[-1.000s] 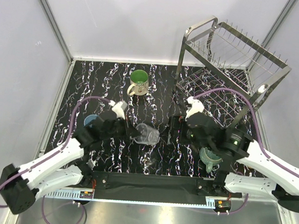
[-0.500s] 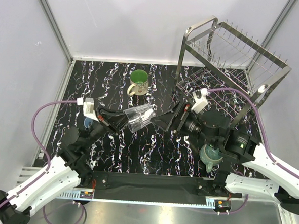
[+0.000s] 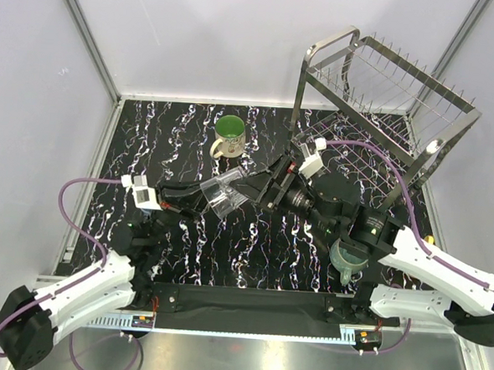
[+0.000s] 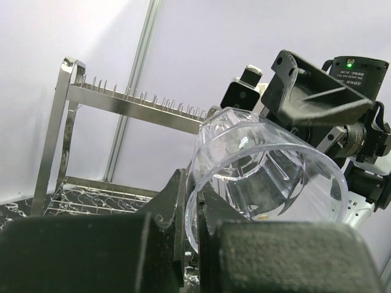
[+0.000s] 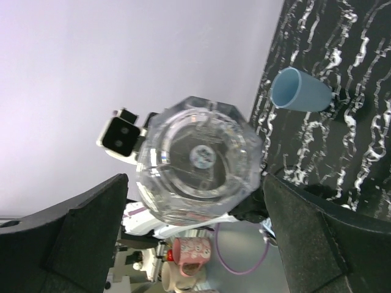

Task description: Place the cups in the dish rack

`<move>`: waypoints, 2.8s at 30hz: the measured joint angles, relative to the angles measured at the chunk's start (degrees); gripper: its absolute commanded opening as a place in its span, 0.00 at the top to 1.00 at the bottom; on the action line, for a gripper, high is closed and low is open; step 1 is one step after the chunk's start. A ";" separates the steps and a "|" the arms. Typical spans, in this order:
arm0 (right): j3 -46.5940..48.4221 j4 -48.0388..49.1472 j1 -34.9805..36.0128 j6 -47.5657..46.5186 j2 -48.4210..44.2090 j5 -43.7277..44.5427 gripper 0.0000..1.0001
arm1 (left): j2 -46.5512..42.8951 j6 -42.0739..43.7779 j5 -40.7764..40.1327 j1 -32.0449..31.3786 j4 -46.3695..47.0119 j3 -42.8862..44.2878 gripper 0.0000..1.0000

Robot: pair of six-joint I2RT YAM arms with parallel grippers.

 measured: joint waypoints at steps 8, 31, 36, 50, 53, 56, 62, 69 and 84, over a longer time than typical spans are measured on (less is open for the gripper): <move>-0.42 3.41 0.00 1.38 -0.15 1.25 0.03 | 3.96 -0.28 -0.07 0.00 4.98 0.00 1.00; -2.40 6.05 0.00 0.46 3.37 3.21 0.99 | 3.28 -5.38 -3.30 0.07 7.45 -3.28 0.01; 1.75 3.13 0.17 -6.01 6.34 6.08 1.00 | -9.57 -6.73 -9.55 0.13 -1.11 -7.98 0.01; 9.33 -5.42 -1.62 -35.41 31.17 37.35 1.00 | -21.05 -17.03 -39.28 0.15 -71.93 14.34 0.01; 8.04 -2.45 -4.44 -38.18 36.17 40.59 1.00 | -17.64 -17.44 -39.04 0.15 -76.02 14.25 0.01; 4.90 4.85 -7.72 -42.12 38.84 45.62 1.00 | -17.33 -17.70 -38.45 0.15 -76.30 12.81 0.01; 2.82 17.35 -13.46 -45.11 42.99 54.38 1.00 | -20.41 -17.84 -37.86 0.15 -76.46 9.64 0.01; -3.21 34.86 -19.96 -50.62 43.82 60.87 1.00 | -24.72 -17.75 -37.77 0.15 -76.37 8.90 0.01; -2.29 57.22 -29.81 -66.55 51.63 61.20 1.00 | -26.03 -16.37 -35.30 0.15 -78.01 6.91 0.01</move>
